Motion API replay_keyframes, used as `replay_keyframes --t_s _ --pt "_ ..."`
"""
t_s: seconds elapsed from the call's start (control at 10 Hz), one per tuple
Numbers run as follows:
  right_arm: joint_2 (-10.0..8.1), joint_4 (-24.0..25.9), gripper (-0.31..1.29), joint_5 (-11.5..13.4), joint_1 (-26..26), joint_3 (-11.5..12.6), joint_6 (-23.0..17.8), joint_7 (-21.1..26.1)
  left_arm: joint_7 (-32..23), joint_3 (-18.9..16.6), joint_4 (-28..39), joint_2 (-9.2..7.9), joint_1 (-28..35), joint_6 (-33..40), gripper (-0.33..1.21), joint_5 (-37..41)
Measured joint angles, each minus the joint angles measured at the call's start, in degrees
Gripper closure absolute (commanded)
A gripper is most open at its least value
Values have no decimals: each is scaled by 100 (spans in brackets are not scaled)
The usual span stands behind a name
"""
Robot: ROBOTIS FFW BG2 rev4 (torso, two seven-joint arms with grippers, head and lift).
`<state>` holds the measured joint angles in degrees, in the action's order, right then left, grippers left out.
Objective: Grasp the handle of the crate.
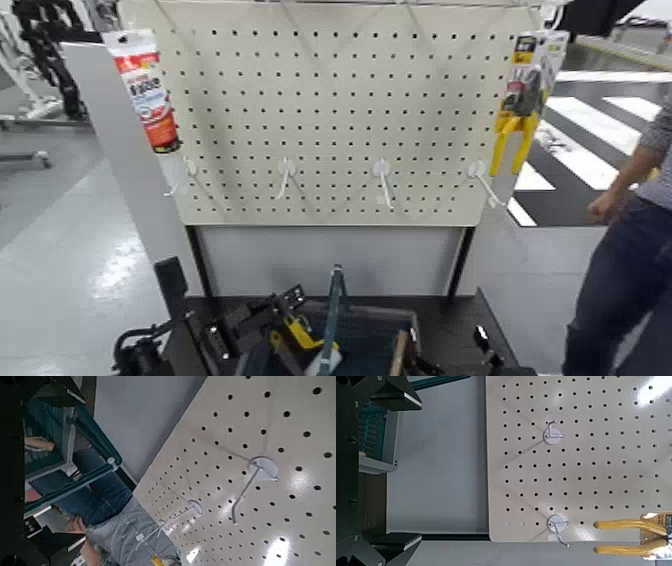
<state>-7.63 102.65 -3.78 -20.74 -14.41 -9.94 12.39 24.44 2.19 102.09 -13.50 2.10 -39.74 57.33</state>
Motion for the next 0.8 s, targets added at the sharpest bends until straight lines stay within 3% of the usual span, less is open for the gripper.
replay_keyframes --t_s 0.5,0.8 --pt "9 -26 15 -19 8 0 -84 0 342 188 -887 41 -572 -859 11 926" --pt "18 -34 15 -18 9 0 -123 0 800 455 -1512 134 -960 -1030 11 1076"
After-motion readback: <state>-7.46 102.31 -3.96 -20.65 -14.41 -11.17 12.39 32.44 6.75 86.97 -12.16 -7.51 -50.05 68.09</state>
